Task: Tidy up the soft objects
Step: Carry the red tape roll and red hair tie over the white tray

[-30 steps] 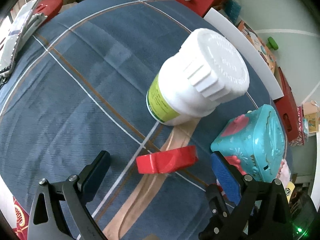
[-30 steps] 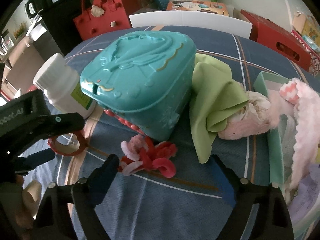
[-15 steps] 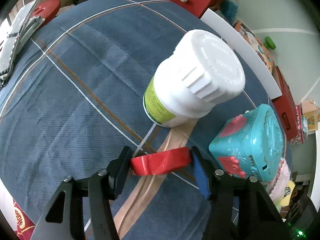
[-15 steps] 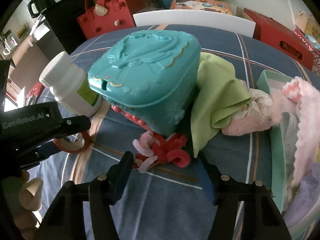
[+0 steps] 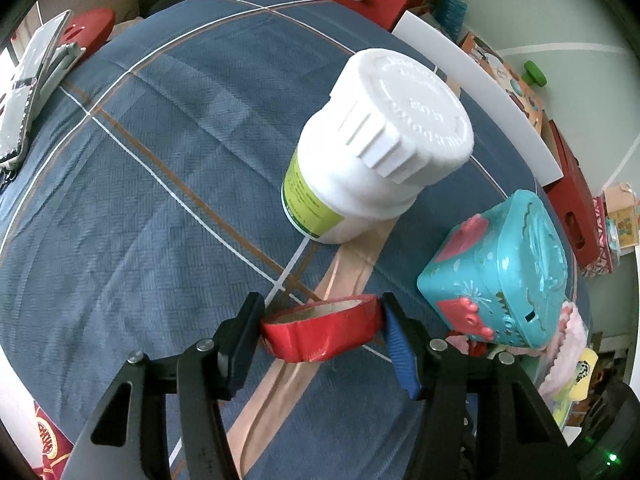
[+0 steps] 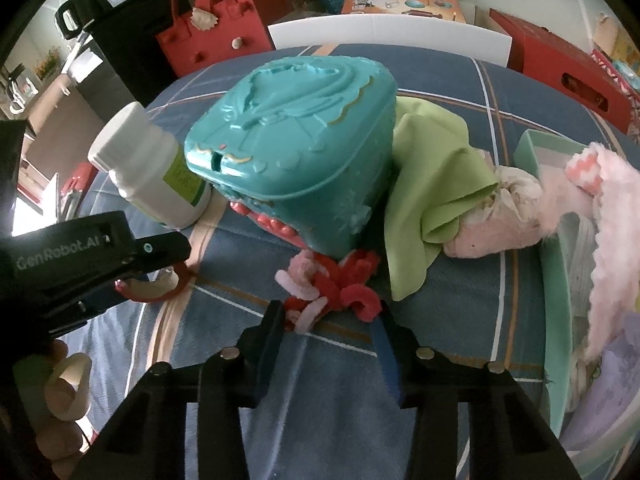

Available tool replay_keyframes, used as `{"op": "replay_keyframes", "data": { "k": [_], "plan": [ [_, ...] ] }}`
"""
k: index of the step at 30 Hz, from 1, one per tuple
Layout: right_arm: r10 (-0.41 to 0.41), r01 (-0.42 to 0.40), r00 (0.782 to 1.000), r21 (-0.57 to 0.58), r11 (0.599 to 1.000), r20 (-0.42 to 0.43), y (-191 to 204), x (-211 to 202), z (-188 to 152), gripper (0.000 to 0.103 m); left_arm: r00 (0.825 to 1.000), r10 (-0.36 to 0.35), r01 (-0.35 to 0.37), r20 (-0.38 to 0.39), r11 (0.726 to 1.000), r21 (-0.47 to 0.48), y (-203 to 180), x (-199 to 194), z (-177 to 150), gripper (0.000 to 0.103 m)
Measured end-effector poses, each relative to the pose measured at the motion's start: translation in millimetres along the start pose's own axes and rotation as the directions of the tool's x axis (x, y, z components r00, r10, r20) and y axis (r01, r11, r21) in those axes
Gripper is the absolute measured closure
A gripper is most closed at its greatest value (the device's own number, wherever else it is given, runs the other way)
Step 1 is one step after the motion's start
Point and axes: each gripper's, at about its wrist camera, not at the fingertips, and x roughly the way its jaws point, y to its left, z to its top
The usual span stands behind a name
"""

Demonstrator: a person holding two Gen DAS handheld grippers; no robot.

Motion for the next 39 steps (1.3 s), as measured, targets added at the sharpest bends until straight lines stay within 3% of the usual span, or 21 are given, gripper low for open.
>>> {"op": "replay_keyframes", "data": {
  "k": [21,34,39],
  "plan": [
    [0.064,-0.065,0.998,0.03,0.997,0.03,-21.0,-40.1,-7.4,0.079,1.0,-0.023,0.023,0.013,1.0,0.007,3.2,-18.6,-17.9,0.043],
    [0.088,-0.091,0.994,0.055,0.994,0.064,-30.0,-67.7,-13.0,0.08,0.998,-0.041,0.041,0.039,0.999,0.006,6.4,-33.9,-22.1,0.043],
    [0.06,-0.069,0.993,0.085,0.994,0.106,-41.9,-89.7,-19.0,0.08,0.996,-0.051,0.049,0.076,0.998,0.026,3.3,-48.6,-26.6,0.043]
  ]
}}
